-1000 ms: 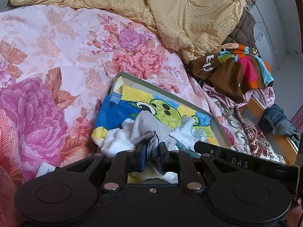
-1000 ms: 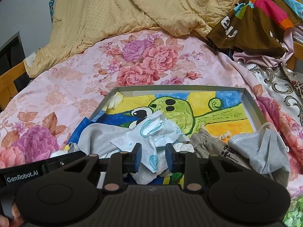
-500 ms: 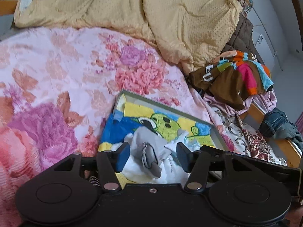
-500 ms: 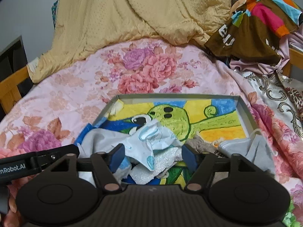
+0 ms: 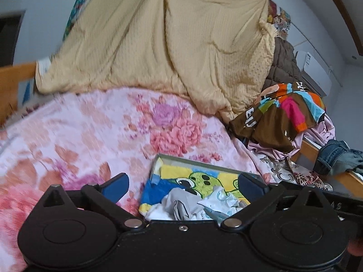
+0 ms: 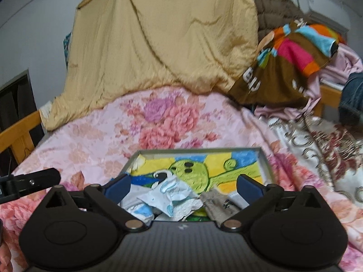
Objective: Organize soft objects
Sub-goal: 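Withdraw both grippers from the tray toward the striped sock and orange cup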
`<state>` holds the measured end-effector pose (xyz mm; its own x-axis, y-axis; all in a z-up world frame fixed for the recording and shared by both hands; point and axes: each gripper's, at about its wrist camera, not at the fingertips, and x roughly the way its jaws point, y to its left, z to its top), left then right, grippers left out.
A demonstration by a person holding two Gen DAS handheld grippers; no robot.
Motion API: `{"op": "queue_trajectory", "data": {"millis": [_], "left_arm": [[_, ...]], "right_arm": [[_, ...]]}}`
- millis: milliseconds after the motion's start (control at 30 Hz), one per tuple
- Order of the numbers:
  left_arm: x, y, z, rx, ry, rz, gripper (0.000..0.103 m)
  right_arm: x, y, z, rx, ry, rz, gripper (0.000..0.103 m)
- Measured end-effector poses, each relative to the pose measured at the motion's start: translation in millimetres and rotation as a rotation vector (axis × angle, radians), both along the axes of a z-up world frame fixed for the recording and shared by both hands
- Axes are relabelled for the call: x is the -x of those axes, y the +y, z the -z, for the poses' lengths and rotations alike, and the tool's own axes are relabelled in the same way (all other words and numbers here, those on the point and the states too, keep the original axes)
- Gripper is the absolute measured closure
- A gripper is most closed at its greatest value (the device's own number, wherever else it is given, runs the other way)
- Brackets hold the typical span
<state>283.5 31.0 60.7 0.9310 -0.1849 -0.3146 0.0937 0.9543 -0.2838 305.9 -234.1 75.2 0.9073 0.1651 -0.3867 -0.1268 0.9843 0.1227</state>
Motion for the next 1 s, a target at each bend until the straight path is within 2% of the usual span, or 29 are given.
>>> {"op": "queue_trajectory", "data": {"millis": [233, 433, 667, 1000], "left_arm": [[43, -5, -16, -0.031, -0.015, -0.013, 0.001], [79, -6, -25, -0.08, -0.031, -0.032, 0.001], [126, 6, -27, -0.075, -0.021, -0.068, 0.001], [170, 33, -13, -0.038, 0.097, -0.139, 0.001]], "right_arm": [[45, -7, -26, 0.054, -0.117, -0.014, 0.0], [80, -12, -35, 0.09, -0.18, -0.018, 0.0], [111, -20, -34, 0.056, -0.18, -0.02, 0.0], [154, -17, -21, 0.065, -0.123, -0.072, 0.0]]}}
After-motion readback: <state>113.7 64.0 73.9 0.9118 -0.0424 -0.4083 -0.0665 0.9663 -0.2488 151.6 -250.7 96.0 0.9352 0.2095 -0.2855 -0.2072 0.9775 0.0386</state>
